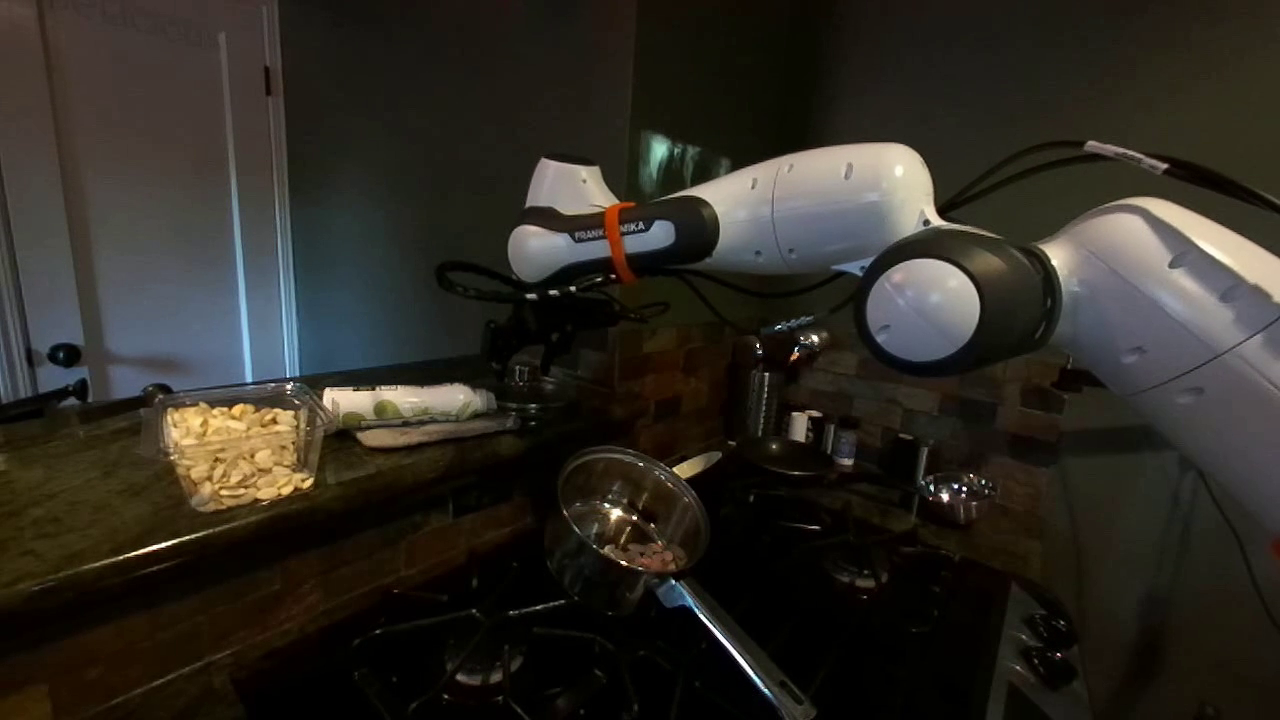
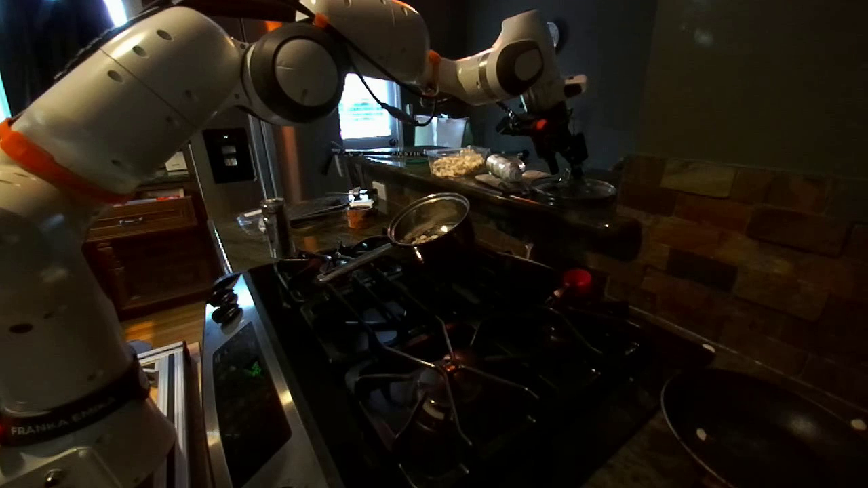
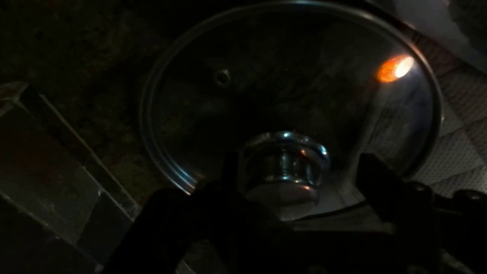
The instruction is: Remove the lid from the countertop and place it on the pot
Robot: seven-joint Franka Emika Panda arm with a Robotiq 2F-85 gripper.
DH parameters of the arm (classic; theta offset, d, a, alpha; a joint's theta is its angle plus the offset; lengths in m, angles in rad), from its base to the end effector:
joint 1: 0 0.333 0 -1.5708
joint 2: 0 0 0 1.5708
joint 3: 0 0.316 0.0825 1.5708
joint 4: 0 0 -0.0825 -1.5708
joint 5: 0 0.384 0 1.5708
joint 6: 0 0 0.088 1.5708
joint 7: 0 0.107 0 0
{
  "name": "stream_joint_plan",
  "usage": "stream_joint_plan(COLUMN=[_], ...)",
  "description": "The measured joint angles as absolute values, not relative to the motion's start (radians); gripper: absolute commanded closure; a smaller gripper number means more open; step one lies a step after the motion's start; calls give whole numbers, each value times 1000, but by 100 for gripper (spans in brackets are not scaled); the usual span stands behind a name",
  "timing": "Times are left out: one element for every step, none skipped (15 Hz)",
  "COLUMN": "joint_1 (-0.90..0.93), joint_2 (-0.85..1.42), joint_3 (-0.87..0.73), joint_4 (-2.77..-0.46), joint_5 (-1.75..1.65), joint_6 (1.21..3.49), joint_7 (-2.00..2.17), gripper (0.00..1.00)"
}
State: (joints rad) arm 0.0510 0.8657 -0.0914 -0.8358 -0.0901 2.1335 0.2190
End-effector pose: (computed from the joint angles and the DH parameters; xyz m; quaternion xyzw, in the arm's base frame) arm 0.8101 -0.0027 0.4482 0.9698 -0.0878 0.2213 0.0533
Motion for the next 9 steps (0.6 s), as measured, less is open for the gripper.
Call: stream_joint_plan(joint_1=[50, 49, 48, 47, 45, 44, 44, 44, 44], joint_2=[868, 871, 873, 874, 874, 874, 875, 876, 876], joint_3=[-92, -92, -92, -93, -93, -93, -93, -92, -92], joint_4=[-835, -834, -832, -827, -822, -817, -814, -812, -810], joint_5=[-90, -90, -90, -90, -90, -90, -90, -90, -90], joint_6=[2133, 2133, 2133, 2133, 2133, 2133, 2133, 2133, 2133], joint_7=[225, 233, 241, 251, 259, 268, 274, 279, 285], gripper=[49, 52, 62, 69, 78, 84, 92, 100, 100])
